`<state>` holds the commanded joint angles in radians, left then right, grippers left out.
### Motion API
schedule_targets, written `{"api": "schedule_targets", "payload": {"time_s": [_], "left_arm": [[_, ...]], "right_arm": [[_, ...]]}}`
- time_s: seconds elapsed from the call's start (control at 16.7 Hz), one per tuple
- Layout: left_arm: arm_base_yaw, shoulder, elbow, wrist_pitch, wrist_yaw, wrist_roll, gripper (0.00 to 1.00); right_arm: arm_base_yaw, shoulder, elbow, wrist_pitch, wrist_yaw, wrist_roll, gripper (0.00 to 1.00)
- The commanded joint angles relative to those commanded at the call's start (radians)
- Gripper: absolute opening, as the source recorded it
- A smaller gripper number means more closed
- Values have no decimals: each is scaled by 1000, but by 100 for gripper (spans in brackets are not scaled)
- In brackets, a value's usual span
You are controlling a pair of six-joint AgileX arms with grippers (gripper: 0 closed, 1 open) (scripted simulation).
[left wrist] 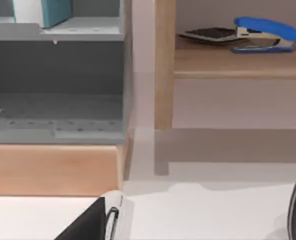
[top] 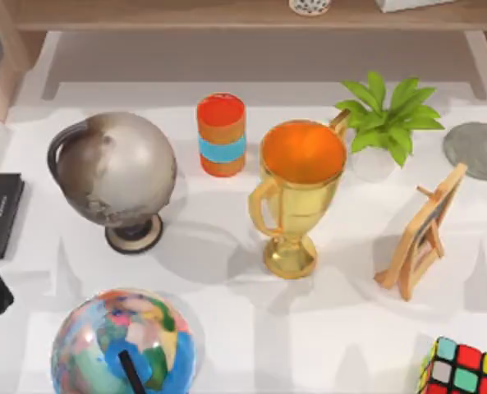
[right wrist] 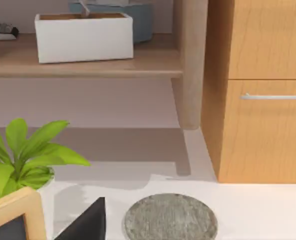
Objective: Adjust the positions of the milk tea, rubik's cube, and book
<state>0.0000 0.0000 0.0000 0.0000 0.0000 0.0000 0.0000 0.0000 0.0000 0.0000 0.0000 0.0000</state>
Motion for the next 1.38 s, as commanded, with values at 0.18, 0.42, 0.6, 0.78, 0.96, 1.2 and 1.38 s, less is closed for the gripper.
{"api": "schedule_targets", "payload": {"time_s": [0.18,0.42,0.6,0.78,0.96,1.2,1.38], "left_arm": [[0,0,0,0,0,0,100],[0,0,0,0,0,0,100],[0,0,0,0,0,0,100],[0,0,0,0,0,0,100],[0,0,0,0,0,0,100],[0,0,0,0,0,0,100],[0,0,0,0,0,0,100]], "right_arm": [[5,10,10,5,4,0,100],[63,157,137,70,57,-1,100],[134,378,296,148,134,0,100],[216,673,485,240,227,2,100],[304,1005,688,338,327,4,100],[420,1435,951,466,452,6,100],[497,1705,1122,550,532,7,100]]}}
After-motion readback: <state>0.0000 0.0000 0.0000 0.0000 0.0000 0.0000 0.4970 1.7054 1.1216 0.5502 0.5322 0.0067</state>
